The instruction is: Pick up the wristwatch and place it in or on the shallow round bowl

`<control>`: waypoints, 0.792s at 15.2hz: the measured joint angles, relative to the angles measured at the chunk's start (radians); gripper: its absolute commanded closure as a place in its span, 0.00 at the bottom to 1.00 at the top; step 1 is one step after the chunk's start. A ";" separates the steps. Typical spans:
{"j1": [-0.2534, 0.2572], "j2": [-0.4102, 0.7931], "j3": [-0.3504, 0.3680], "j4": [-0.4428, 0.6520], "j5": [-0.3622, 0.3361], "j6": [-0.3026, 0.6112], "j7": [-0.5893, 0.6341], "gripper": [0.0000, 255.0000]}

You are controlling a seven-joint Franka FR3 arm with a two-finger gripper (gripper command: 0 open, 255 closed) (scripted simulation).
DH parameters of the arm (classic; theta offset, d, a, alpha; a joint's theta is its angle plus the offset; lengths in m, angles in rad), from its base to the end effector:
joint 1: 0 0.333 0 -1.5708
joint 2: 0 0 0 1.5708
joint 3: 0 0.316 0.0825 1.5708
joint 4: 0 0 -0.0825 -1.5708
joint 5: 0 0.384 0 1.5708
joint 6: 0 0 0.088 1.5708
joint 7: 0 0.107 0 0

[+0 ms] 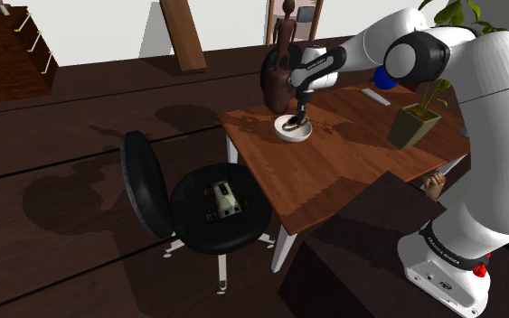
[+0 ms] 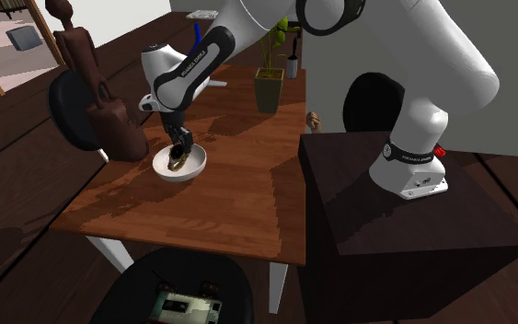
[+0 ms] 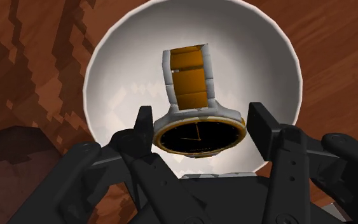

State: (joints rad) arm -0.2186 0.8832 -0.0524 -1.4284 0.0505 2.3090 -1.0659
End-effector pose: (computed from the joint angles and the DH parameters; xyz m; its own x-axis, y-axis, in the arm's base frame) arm 0.6992 -0.1859 0.1649 0.7109 0.7033 -0.0034 0.7033 -0.7109 0.0005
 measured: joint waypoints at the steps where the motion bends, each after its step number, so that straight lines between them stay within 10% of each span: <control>1: 0.000 0.000 0.000 -0.001 0.000 0.001 0.000 1.00; 4: 0.000 0.000 0.000 -0.001 0.000 0.001 0.000 1.00; 5: 0.000 0.000 0.000 -0.001 0.000 0.002 0.000 0.00; 12: -0.001 -0.012 -0.001 -0.005 0.000 -0.007 -0.002 0.00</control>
State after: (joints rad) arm -0.2197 0.8712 -0.0529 -1.4338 0.0502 2.3025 -1.0675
